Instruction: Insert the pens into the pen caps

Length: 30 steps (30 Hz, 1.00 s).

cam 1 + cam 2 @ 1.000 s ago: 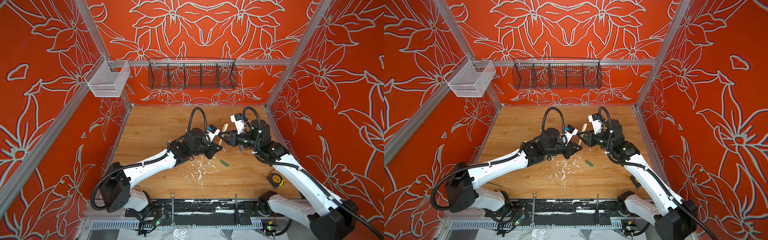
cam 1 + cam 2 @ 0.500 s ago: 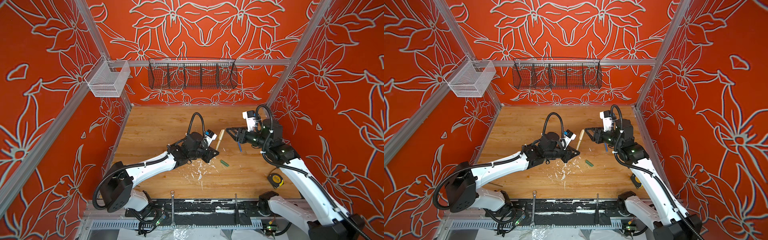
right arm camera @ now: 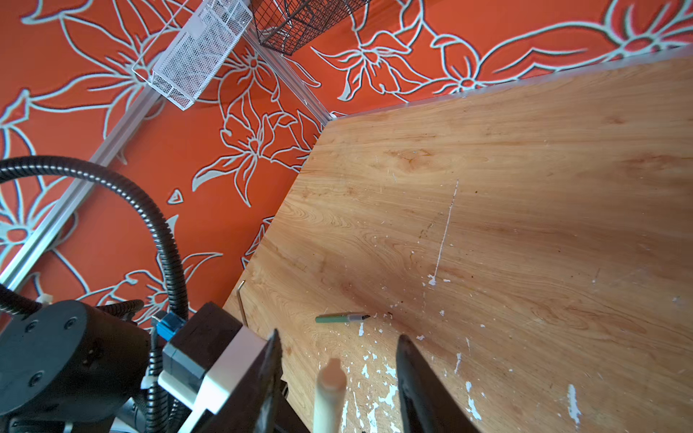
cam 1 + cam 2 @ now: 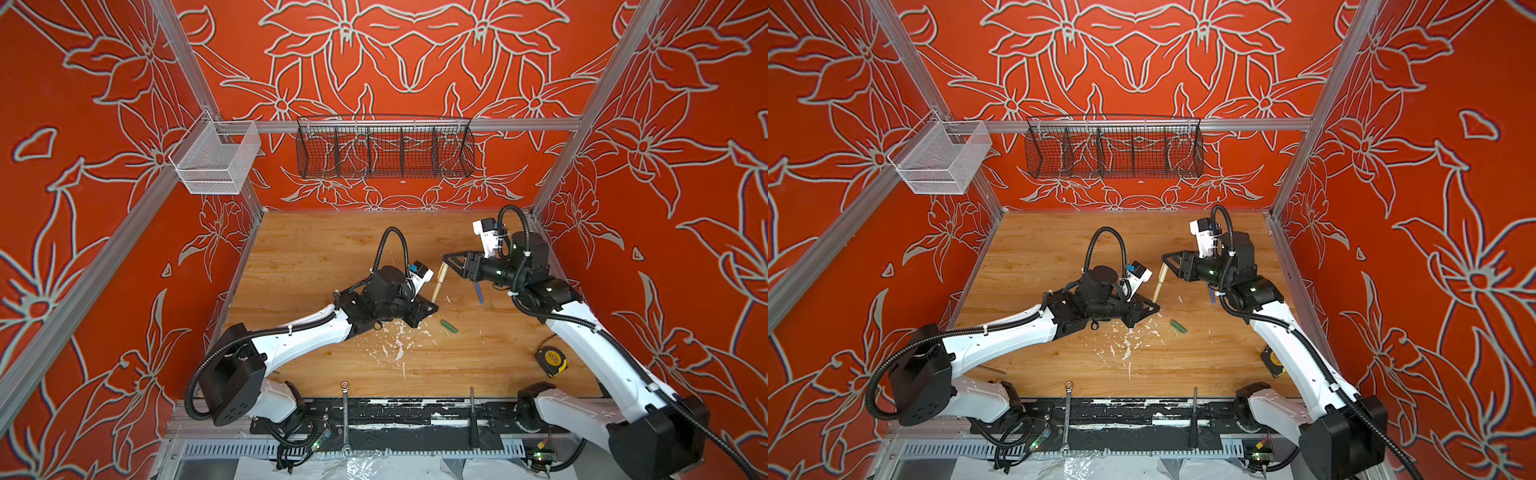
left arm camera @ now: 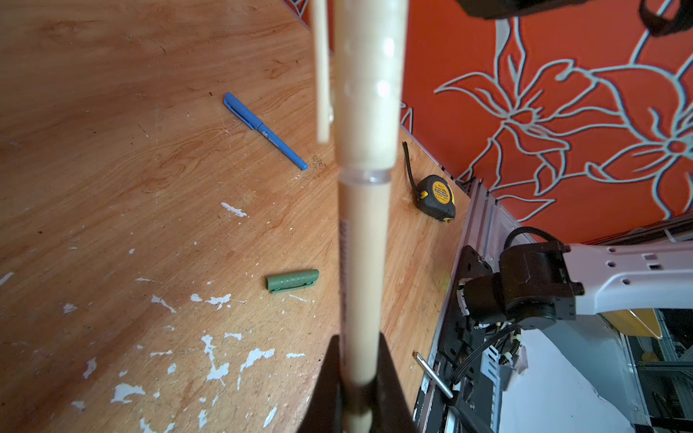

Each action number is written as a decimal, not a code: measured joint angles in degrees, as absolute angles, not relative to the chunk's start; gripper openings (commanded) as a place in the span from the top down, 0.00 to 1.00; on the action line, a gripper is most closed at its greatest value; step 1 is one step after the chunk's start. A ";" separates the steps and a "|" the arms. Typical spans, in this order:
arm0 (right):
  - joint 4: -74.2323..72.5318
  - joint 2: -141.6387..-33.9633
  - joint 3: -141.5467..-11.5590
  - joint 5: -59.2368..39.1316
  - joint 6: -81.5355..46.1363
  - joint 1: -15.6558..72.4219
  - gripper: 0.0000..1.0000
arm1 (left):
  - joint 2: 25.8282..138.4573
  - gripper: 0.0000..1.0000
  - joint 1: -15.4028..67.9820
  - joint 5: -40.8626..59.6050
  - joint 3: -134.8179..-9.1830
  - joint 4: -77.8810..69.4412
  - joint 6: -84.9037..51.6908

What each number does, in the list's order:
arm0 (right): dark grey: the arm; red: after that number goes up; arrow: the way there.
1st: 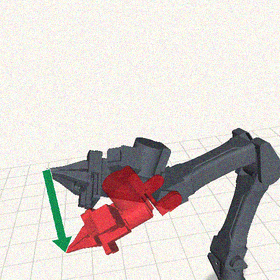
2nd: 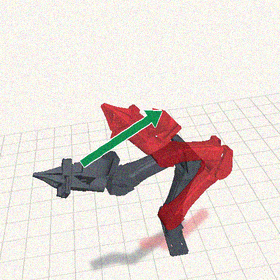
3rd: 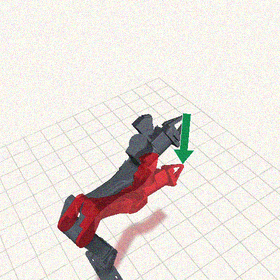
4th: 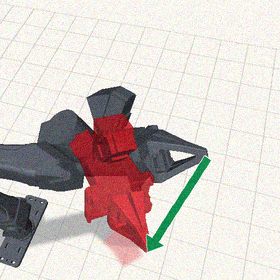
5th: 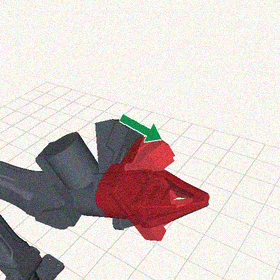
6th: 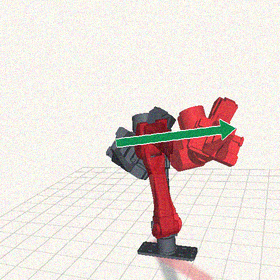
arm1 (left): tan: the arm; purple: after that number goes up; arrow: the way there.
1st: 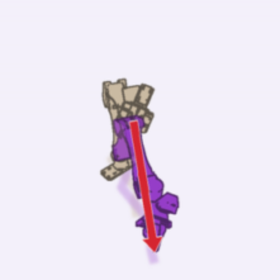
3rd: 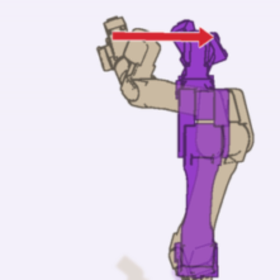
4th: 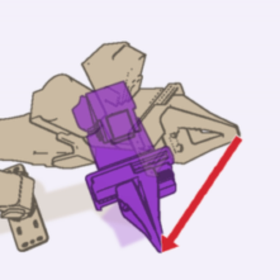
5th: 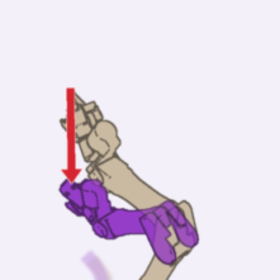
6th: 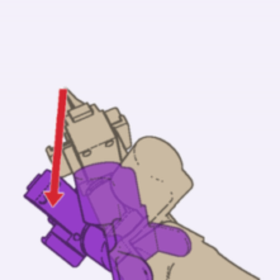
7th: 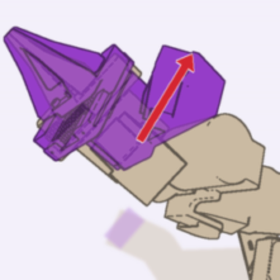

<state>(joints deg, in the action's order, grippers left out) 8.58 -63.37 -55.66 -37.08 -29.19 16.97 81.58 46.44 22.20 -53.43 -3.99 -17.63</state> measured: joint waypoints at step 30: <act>5.06 -66.52 -55.66 -39.46 -30.61 19.29 0.76 | 81.45 1.00 46.44 22.20 -53.47 -4.36 -16.95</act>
